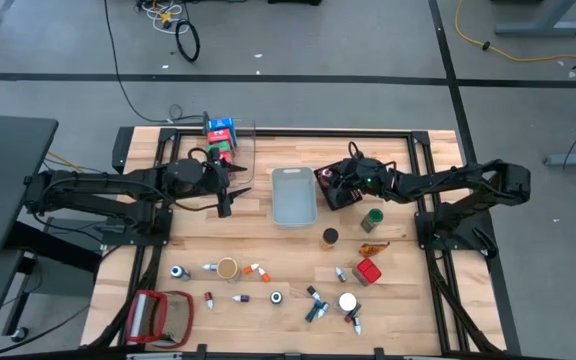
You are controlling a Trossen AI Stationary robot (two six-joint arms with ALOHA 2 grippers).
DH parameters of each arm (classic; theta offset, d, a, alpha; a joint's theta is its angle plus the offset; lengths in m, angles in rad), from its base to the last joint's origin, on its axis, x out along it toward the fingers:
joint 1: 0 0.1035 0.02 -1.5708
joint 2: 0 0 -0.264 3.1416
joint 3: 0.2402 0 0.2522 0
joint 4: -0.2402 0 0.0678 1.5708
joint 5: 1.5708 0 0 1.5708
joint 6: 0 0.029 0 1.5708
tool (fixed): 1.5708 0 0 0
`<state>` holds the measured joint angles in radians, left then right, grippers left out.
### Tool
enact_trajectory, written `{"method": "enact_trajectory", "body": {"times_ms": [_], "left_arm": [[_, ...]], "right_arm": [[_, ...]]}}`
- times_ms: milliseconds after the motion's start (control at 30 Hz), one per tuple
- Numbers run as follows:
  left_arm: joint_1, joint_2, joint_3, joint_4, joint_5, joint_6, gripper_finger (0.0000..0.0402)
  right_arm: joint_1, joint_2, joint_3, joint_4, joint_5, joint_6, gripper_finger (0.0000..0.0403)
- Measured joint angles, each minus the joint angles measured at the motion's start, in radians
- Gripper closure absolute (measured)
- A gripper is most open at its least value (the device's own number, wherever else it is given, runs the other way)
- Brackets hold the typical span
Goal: Pick & Place Kitchen Items
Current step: Put the orange food coloring bottle into the black bin
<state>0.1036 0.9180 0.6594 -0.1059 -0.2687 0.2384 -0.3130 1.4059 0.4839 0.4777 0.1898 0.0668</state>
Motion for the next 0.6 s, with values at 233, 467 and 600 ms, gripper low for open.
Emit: {"method": "enact_trajectory", "body": {"times_ms": [233,467,600], "left_arm": [[0.000,0.000,0.000,0.000,0.000,-0.001,0.0140],[0.000,0.000,0.000,0.000,0.000,-0.001,0.0140],[0.000,0.000,0.000,0.000,0.000,-0.002,0.0140]], "right_arm": [[0.000,0.000,0.000,0.003,0.000,-0.024,0.0230],[0.000,0.000,0.000,0.005,0.000,-0.027,0.0232],[0.000,0.000,0.000,0.005,0.000,-0.030,0.0232]]}}
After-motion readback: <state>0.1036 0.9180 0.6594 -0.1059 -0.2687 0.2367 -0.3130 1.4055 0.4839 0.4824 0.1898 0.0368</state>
